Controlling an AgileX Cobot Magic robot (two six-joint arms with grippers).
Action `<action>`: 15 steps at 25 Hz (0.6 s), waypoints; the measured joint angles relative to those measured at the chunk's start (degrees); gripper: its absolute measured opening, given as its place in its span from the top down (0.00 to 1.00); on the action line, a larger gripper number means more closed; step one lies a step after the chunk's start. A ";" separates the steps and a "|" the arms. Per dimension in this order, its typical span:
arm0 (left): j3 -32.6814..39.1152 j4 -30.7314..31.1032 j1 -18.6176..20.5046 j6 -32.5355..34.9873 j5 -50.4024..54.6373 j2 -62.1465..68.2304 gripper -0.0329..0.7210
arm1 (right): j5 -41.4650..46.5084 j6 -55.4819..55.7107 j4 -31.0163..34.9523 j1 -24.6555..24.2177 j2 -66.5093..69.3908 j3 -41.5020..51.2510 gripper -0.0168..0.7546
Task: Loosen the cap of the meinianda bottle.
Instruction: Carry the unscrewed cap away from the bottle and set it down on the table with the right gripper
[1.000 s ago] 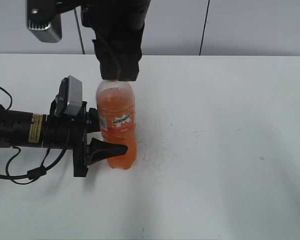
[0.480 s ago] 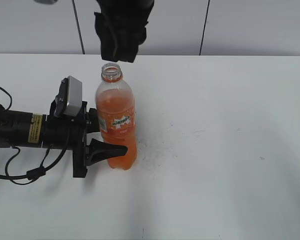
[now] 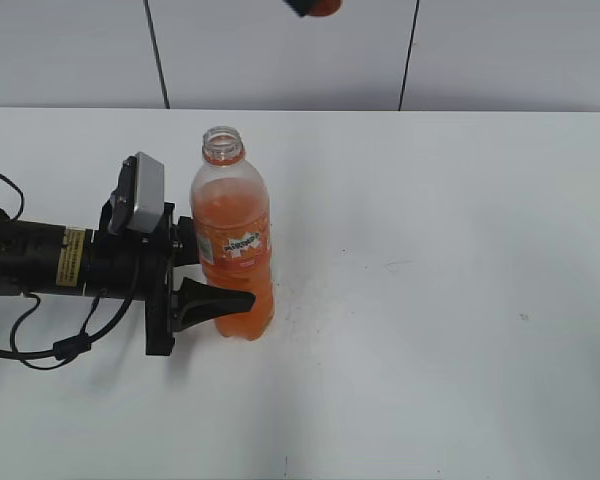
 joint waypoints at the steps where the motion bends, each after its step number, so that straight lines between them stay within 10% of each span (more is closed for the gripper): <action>1: 0.00 0.06 0.00 0.00 0.00 0.00 0.42 | 0.00 3.01 -0.06 -1.41 -0.49 0.00 0.63; 15: 0.00 0.11 0.00 0.00 0.00 0.00 0.42 | 0.00 16.95 -0.61 -18.94 -2.02 3.11 0.63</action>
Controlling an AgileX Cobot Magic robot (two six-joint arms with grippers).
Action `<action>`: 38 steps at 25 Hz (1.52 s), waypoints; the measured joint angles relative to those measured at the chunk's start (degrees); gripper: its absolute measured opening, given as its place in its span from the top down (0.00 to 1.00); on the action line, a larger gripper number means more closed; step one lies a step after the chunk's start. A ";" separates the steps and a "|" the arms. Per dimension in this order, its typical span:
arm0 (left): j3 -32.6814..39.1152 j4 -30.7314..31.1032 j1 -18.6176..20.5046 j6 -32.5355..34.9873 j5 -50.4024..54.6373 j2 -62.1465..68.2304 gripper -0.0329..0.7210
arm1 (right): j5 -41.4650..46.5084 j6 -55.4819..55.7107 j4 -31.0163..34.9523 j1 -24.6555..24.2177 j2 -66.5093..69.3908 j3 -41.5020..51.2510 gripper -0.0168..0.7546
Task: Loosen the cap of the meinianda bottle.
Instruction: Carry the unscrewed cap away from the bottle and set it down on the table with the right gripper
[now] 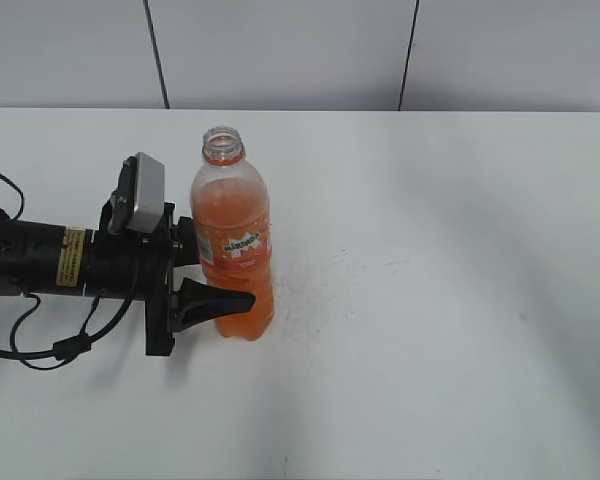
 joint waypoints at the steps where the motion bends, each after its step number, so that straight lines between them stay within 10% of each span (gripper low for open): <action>1: 0.00 0.00 0.00 0.00 0.00 0.00 0.42 | -0.05 0.04 0.00 -0.85 -0.07 1.07 0.63; 9: 0.00 0.00 0.00 0.00 0.00 0.00 0.42 | -6.36 0.87 1.18 -4.29 -2.05 14.77 0.63; 24: 0.00 0.00 0.00 0.00 -0.11 0.00 0.42 | -45.98 1.49 10.27 -5.85 -1.03 50.96 0.63; 38: 0.00 0.06 0.00 0.00 -0.14 0.00 0.42 | -58.31 1.54 13.10 -5.85 8.66 54.98 0.63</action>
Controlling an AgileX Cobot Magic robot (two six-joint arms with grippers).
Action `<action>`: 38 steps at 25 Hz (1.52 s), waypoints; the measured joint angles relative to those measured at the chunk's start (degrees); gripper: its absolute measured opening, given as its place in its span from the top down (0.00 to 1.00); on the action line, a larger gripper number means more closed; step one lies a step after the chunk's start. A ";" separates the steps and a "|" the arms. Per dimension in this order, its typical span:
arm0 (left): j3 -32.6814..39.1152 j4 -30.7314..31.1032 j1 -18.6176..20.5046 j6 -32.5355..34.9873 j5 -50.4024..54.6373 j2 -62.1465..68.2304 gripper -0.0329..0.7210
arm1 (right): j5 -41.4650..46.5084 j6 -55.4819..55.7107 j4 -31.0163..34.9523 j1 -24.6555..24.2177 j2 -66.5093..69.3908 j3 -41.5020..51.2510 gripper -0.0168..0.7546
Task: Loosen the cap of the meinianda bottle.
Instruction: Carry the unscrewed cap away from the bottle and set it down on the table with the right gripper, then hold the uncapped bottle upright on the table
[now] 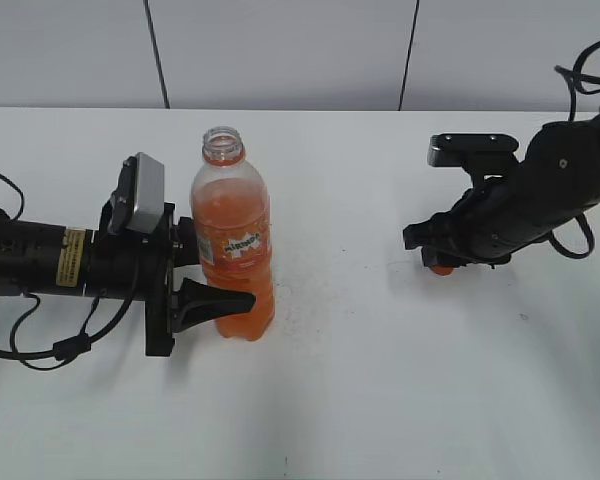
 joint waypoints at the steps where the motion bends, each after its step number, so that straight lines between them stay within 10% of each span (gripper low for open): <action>1: 0.00 0.00 0.00 0.00 0.00 0.00 0.42 | -0.21 0.05 0.00 0.00 0.22 0.00 0.63; 13: 0.00 0.05 0.00 0.00 0.00 0.00 0.42 | -1.52 0.06 0.11 0.00 3.74 0.07 0.62; 21: 0.00 0.05 0.00 0.00 0.00 0.00 0.42 | -1.22 0.11 0.36 -0.05 3.74 0.01 0.20; 38: 0.00 0.80 0.16 0.00 -1.79 0.00 0.18 | 1.39 0.11 0.47 -0.05 2.32 0.01 0.21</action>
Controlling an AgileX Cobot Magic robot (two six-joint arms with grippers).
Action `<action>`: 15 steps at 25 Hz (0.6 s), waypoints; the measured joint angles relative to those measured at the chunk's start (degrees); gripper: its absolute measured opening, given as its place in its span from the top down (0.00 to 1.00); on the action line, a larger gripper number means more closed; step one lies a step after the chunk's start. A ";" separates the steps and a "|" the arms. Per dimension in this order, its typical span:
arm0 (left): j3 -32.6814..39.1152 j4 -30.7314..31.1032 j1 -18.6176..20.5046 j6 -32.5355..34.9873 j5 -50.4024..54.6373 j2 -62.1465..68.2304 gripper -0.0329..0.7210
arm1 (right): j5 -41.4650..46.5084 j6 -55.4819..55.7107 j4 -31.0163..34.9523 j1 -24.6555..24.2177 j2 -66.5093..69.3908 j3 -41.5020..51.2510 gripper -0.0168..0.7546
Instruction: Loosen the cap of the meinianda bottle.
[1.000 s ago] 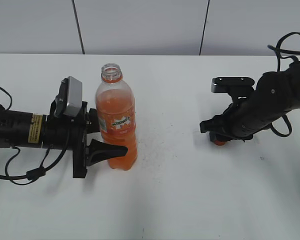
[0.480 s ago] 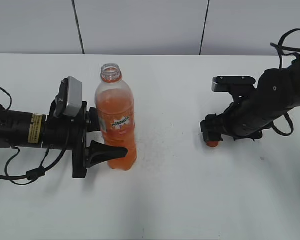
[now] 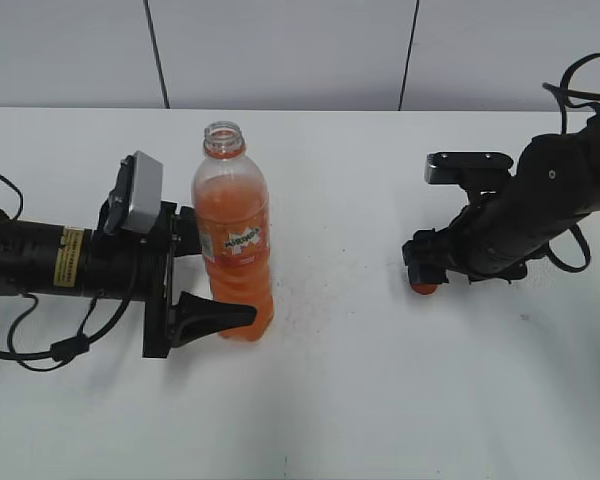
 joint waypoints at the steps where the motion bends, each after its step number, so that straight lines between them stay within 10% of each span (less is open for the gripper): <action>1: 0.00 0.38 0.33 0.00 0.00 0.00 0.18 | 0.55 0.00 0.00 0.00 -0.04 0.00 0.21; 15: 0.00 12.87 11.51 -3.09 -0.88 0.00 0.18 | 1.85 0.00 0.00 0.00 -4.93 0.00 0.21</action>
